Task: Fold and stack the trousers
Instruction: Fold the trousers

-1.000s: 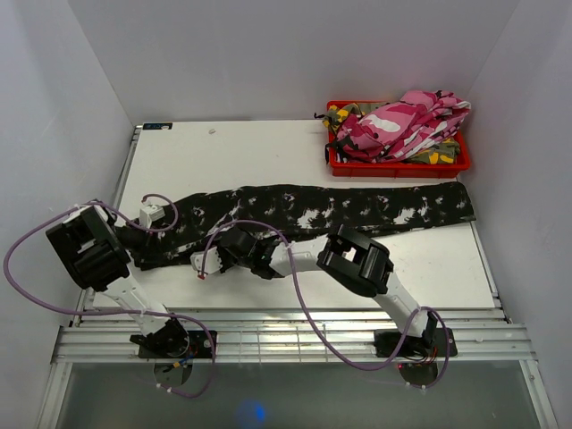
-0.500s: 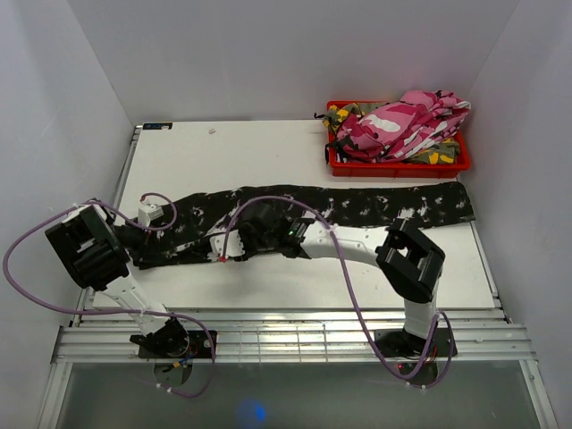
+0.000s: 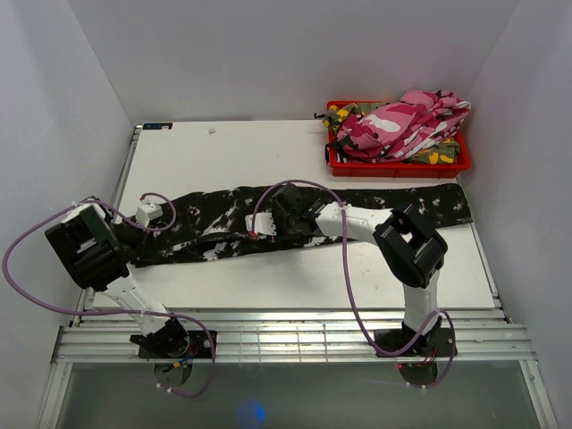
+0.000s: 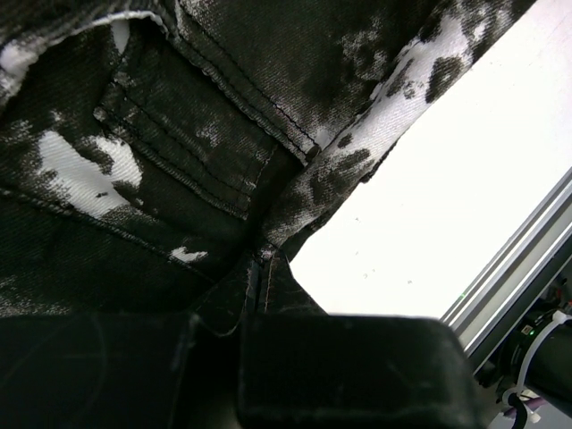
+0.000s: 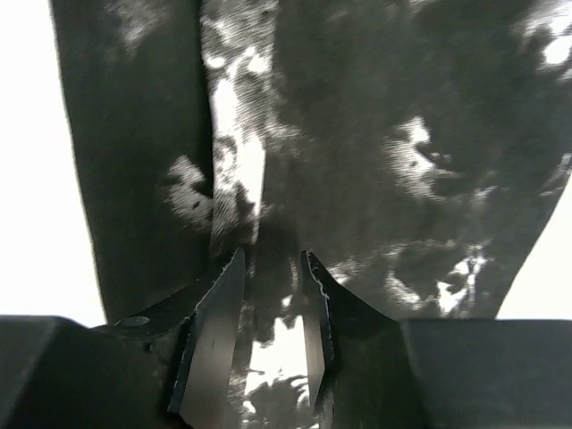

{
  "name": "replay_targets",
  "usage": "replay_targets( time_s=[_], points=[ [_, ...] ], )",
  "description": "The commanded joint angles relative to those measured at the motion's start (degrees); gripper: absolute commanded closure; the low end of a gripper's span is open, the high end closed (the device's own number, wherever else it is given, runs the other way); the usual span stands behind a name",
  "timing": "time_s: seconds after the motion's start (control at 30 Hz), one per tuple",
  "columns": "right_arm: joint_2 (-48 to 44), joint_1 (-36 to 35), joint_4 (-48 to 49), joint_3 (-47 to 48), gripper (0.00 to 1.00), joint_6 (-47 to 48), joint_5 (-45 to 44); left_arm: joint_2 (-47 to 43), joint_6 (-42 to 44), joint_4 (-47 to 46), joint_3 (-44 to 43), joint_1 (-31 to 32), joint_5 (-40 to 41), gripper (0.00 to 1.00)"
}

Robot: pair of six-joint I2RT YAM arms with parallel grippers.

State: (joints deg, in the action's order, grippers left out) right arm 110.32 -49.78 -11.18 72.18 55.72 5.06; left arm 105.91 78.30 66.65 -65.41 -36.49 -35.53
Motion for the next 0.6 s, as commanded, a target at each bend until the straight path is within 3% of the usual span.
replay_targets(
  time_s=[0.0, 0.57],
  points=[
    [0.2, 0.0, -2.1, 0.1, 0.62, 1.6, 2.3, -1.1, 2.6, -5.9, -1.6, -0.7, 4.2, 1.00],
    [-1.7, 2.1, -5.3, -2.3, 0.61, 3.9, 3.4, -0.7, 2.8, -5.6, -2.2, -0.7, 4.3, 1.00]
  ],
)
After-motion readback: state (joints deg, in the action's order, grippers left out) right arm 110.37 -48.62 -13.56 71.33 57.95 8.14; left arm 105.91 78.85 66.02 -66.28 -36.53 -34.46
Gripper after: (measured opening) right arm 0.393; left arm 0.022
